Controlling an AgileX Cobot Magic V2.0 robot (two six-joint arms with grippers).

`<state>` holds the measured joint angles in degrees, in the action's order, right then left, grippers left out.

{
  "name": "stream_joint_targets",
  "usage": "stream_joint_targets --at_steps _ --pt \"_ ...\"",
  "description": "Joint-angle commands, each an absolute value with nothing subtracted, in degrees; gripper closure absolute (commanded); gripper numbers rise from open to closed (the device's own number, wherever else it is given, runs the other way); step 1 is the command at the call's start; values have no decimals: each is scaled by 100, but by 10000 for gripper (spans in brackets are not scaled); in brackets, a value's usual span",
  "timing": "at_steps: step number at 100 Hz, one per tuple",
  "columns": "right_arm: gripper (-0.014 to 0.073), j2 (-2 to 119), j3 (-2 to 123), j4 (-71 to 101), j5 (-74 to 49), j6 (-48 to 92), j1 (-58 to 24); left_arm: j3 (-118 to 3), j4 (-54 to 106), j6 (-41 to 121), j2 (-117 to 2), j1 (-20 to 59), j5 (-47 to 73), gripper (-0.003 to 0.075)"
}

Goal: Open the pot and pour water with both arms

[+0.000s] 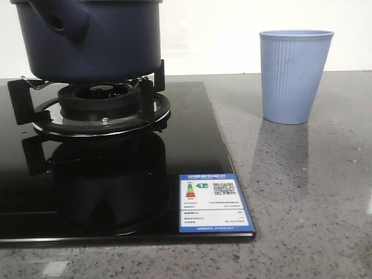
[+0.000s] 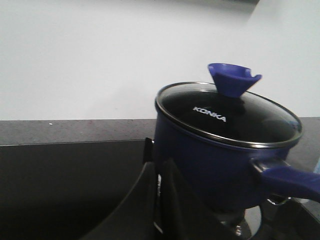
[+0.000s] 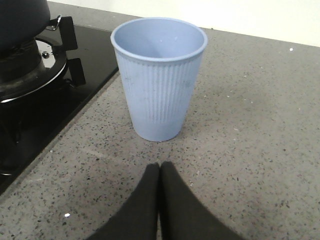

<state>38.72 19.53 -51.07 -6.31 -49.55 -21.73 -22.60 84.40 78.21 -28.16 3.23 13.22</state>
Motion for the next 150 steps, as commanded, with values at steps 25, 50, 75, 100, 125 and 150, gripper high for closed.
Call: stream_joint_targets --at_steps 25,50,75,100,125,150 --pt "663 3833 2109 -5201 -422 -4939 -2174 -2143 2120 1277 -2527 372 0 739" --pt "663 3833 2109 -5201 -422 -4939 -2174 -495 1375 375 -865 357 -701 739" --pt "663 3833 2109 -5201 -422 -4939 -2174 199 955 375 185 294 -318 739" --pt "663 3833 2109 -5201 -422 -4939 -2174 199 943 375 173 163 149 739" --pt "663 3833 2109 -5201 -422 -4939 -2174 199 953 375 173 162 204 739" --pt "663 3833 2109 -5201 -422 -4939 -2174 199 953 375 173 162 204 739"
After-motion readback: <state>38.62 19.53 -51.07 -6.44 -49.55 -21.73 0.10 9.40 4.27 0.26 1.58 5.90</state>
